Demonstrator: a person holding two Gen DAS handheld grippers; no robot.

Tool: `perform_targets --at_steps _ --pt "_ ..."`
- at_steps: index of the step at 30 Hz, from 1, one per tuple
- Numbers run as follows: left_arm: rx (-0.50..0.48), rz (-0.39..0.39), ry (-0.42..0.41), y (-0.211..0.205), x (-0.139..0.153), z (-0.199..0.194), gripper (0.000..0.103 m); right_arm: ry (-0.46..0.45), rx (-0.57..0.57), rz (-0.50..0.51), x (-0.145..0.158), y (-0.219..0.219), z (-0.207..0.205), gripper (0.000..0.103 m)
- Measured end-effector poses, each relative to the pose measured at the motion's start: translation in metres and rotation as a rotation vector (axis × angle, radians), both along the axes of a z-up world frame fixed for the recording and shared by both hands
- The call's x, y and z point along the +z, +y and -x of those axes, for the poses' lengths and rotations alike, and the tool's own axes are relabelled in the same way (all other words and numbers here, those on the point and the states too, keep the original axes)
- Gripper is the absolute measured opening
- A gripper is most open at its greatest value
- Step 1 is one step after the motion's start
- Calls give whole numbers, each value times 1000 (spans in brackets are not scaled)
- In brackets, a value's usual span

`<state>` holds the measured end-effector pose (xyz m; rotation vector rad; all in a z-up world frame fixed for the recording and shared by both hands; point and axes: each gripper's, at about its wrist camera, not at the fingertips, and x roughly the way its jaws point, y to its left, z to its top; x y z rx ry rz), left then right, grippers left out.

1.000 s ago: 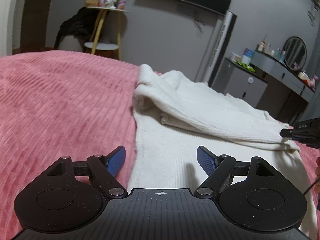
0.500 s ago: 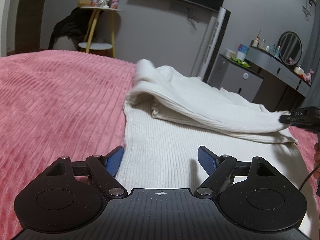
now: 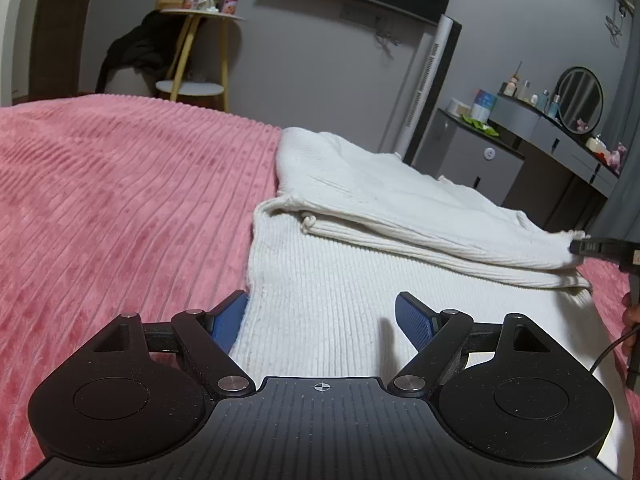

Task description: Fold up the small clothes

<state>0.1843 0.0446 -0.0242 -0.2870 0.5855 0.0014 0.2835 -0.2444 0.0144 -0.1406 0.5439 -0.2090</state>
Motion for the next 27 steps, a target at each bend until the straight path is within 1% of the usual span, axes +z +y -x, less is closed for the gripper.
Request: perform_targets --at_steps 5,10,11,12,13,14,15,17,22,25,27 --pt "-2 -10 10 -1 -1 -1 85 40 -14 9 -10 -5 -6 7" --pt "-13 -43 24 -4 -3 -3 85 148 -28 25 -31 -12 -19 8" --pt "-15 -50 25 -5 -3 -3 85 141 -37 51 -31 -12 -19 15" --pt "-13 -50 27 -5 -2 -4 85 132 -74 88 -28 -9 -18 25" --pt "-10 -44 28 -5 -1 -4 85 113 -132 114 -23 -8 -15 41" --pt "-8 -34 30 -4 0 -4 85 84 -163 100 -16 -9 -8 41" --pt "-7 -25 29 -4 1 -4 85 60 -167 44 -11 -12 0 41" --pt "-8 -23 24 -4 4 -4 85 50 -126 -79 -5 -14 20 39" --pt "-4 -61 11 -7 13 -2 85 31 -22 -205 -5 -1 67 39" --pt "3 -64 3 -7 21 -3 85 49 10 -300 -7 -1 72 39" --pt "7 -52 -4 -6 26 -6 85 75 13 -331 -9 1 68 35"
